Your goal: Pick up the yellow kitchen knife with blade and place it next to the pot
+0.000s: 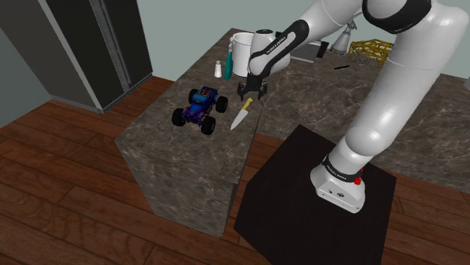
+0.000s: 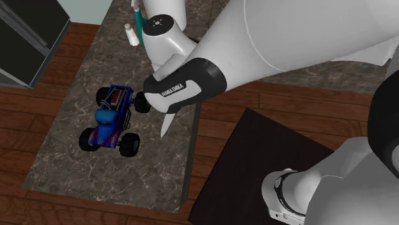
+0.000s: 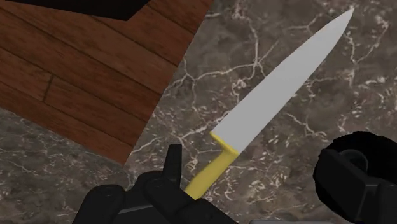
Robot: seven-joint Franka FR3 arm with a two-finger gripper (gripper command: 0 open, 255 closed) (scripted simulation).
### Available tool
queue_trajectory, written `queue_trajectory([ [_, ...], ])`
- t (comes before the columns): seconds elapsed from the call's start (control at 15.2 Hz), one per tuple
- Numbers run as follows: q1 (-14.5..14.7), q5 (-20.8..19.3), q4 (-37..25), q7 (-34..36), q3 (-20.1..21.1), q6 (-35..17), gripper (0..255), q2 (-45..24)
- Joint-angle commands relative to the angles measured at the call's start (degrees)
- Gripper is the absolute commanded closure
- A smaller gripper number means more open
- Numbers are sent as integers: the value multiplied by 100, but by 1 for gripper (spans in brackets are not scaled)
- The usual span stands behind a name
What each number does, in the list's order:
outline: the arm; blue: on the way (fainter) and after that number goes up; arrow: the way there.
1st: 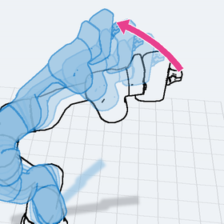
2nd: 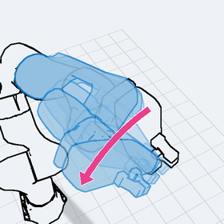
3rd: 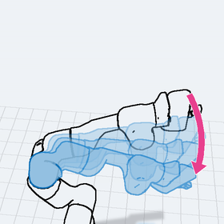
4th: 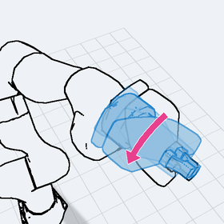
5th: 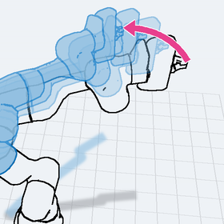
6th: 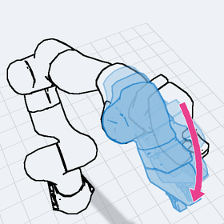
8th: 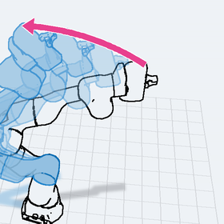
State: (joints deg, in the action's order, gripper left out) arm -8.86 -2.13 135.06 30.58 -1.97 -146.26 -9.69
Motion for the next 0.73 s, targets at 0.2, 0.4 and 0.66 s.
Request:
queue_trajectory([
  [0.2, -113, 202, -720, 224, -72, -637, 0, -1176],
  [0.4, -152, 265, -923, 261, -78, -806, 0, -1507],
  [0.66, -167, 284, -1001, 248, -63, -1028, 0, -1808],
])
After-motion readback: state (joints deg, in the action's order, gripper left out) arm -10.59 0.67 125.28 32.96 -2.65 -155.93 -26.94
